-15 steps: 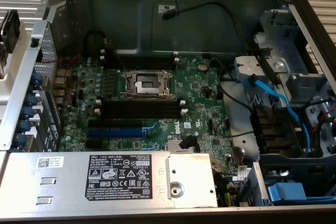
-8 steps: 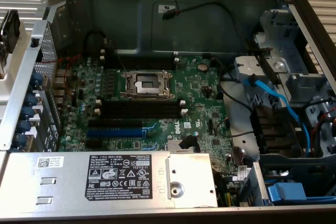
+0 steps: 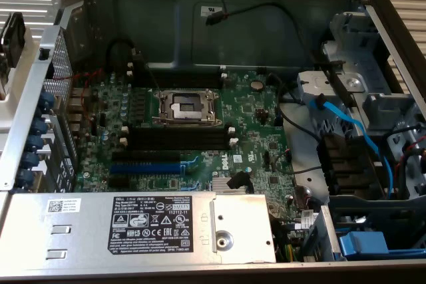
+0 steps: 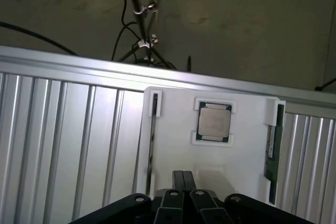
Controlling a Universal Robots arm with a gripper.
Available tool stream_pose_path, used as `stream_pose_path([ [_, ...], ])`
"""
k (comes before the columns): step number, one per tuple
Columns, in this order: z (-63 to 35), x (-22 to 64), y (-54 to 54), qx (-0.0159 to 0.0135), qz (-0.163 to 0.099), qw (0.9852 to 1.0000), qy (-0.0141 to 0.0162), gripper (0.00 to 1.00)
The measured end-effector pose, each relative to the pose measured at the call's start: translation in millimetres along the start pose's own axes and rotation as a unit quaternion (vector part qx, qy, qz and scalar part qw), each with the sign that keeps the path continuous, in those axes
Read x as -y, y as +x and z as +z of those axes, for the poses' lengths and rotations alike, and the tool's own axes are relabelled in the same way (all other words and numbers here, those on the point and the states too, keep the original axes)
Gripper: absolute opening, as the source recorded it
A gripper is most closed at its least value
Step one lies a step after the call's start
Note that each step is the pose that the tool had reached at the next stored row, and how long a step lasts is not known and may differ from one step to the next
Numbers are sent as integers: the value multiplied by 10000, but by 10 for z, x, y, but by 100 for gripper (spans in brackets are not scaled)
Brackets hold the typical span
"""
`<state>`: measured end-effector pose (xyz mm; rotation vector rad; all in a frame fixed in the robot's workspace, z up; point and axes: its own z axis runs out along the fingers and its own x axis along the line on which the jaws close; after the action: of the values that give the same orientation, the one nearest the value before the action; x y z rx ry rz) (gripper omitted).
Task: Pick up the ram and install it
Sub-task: 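Pick up the ram and move it above insertion slot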
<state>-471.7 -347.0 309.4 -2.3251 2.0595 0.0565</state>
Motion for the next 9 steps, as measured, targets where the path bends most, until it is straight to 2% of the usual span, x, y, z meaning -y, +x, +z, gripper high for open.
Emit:
stream_pose_path([
  [5,89,-6,51,18,0,10000,2,10],
  [9,161,-8,70,21,0,10000,3,10],
])
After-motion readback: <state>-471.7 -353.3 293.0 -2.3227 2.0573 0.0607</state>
